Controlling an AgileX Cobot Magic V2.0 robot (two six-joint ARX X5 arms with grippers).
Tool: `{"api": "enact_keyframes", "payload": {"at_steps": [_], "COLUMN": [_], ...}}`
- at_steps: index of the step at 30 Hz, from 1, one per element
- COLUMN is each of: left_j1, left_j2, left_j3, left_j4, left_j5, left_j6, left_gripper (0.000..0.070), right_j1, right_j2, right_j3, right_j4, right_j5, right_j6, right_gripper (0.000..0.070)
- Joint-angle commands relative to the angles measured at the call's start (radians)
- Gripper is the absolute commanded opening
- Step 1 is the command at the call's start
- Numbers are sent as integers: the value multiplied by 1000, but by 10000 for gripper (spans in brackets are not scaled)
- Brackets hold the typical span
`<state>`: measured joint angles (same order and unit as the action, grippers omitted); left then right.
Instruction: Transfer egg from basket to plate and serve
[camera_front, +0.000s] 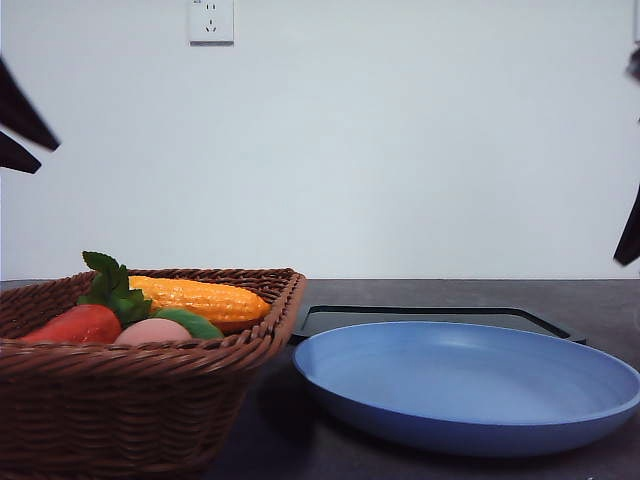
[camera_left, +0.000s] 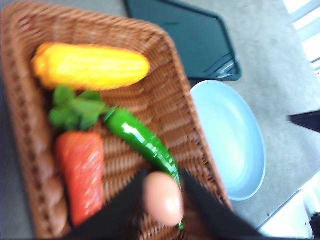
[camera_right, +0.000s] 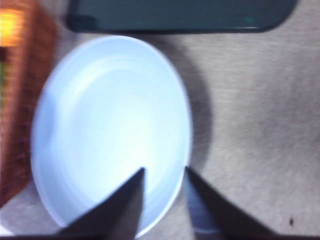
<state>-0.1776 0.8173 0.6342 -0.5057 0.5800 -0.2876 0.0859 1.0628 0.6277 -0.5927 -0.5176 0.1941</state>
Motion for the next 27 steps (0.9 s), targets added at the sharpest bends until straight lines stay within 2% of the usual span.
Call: {"api": "enact_keyframes", "payload": {"at_steps": [1,9,16,19,24,27], "left_j1": [-9,-48,-63,-66,-67,-68], "left_j2": [6,6,6,6,6,6], "left_j3": [12,12,12,12,12,12], "left_j4": [30,59,56,51,47,47], "left_j5": [7,7,7,7,7,9], "left_j6": [-9,-58,-67,-69,-69,-69], "left_gripper": [288,365,365,364,364,373], "right_j1": [9,50,92,106,110,110], "right_j2": [40,207,322,361,385,377], "right_j3": [12,11,11,11,12,12], "right_j4": [13,101,202,236,249,243], "right_j5": [5,21,21,21,21,19], "right_j6": [-21,-14,20,35,43,45], "right_gripper": [227,227,216,181,54,3]}}
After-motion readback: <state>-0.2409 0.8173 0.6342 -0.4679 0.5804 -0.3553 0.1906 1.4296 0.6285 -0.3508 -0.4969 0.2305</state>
